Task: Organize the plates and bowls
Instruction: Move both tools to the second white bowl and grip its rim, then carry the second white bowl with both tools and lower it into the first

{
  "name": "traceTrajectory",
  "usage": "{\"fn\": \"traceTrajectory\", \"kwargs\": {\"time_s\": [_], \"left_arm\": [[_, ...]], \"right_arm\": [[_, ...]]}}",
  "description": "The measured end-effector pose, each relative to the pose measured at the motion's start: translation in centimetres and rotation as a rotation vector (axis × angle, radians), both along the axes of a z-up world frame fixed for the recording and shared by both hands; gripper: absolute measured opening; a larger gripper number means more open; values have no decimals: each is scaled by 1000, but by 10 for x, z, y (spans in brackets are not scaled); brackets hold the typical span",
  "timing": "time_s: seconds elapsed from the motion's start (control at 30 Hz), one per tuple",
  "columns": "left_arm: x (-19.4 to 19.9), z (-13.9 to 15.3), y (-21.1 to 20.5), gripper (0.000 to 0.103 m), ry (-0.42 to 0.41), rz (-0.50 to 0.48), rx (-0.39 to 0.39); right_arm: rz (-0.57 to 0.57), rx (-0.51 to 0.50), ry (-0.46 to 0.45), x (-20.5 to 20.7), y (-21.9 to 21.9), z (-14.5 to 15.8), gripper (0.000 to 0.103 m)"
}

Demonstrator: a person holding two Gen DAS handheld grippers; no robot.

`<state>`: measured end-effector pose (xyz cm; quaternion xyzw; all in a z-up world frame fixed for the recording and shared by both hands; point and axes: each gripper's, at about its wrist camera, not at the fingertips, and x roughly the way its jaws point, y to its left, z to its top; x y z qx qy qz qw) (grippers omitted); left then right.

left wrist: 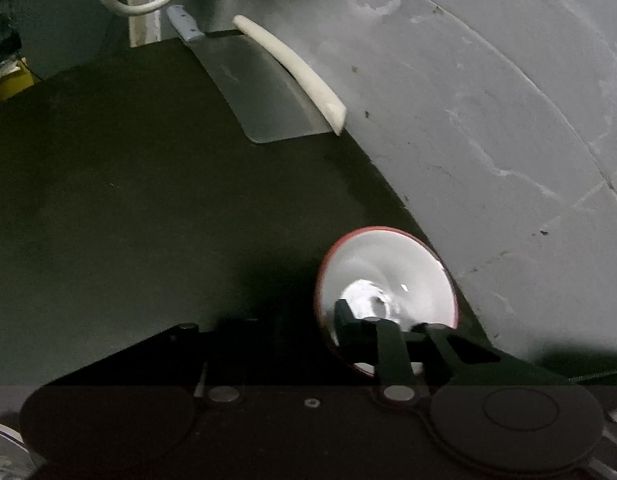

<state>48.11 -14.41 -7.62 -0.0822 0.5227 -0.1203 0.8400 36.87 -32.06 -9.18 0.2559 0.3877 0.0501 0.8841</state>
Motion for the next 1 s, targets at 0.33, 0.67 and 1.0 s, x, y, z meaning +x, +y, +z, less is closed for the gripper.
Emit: {"fn": "traceTrajectory", "kwargs": {"time_s": [0.33, 0.67, 1.0], "left_arm": [[-22, 6, 3, 12, 6, 32, -33], [-81, 28, 12, 12, -38, 73, -88], [-133, 83, 23, 12, -149, 77, -134]], "right_arm": [[58, 44, 1, -15, 2, 3, 24], [114, 31, -49, -66, 2, 28, 24], [148, 3, -163, -117, 11, 83, 24]]}}
